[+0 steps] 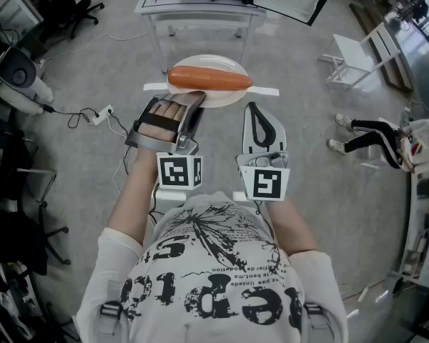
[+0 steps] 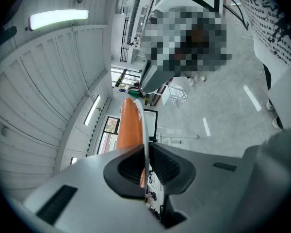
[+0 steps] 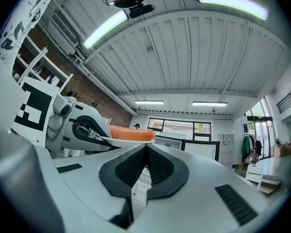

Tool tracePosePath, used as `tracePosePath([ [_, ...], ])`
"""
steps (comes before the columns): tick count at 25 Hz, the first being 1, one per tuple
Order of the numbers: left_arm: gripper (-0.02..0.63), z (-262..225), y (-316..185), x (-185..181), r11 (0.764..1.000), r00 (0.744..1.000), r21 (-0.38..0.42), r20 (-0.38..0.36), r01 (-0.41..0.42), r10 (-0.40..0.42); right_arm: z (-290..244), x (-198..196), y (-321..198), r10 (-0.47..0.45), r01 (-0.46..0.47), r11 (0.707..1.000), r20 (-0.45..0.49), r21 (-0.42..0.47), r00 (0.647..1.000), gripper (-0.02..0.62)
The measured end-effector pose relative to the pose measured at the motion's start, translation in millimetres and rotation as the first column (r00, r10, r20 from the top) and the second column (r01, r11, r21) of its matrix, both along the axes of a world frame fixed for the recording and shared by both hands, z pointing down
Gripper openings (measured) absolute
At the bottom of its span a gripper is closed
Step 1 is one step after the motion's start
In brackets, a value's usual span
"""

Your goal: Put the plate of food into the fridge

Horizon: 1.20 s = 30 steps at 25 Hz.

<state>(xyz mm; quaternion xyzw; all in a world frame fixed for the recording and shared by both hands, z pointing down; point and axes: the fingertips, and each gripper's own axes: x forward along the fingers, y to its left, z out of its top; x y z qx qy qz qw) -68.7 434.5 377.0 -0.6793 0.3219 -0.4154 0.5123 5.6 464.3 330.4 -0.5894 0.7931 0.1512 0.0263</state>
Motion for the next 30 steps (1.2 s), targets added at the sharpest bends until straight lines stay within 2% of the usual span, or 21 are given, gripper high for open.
tracePosePath([
  [8,0.026,0,-3,-3,1.0,1.0,0.004,-0.021,0.0,0.001,4,-1,-4,-0.001,0.001,1.0,0.016,-0.004,1.0,0.002],
  [13,0.025,1,-12,-22,1.0,1.0,0.005,-0.029,-0.002,0.002,7,-13,-9,0.012,-0.012,1.0,0.051,-0.011,0.999,0.002],
  [19,0.026,8,-16,-32,1.0,1.0,0.011,-0.029,-0.006,0.006,20,-21,-15,0.017,-0.016,0.999,0.033,-0.035,0.999,0.002],
  [25,0.026,5,-27,-69,1.0,0.999,0.01,-0.039,-0.014,0.015,25,-57,-32,0.019,-0.017,0.998,0.023,-0.063,1.0,0.002],
  [30,0.026,3,-38,-76,1.0,0.999,0.011,-0.041,-0.011,0.011,19,-58,-49,0.035,-0.034,0.998,0.02,-0.046,0.999,0.002],
])
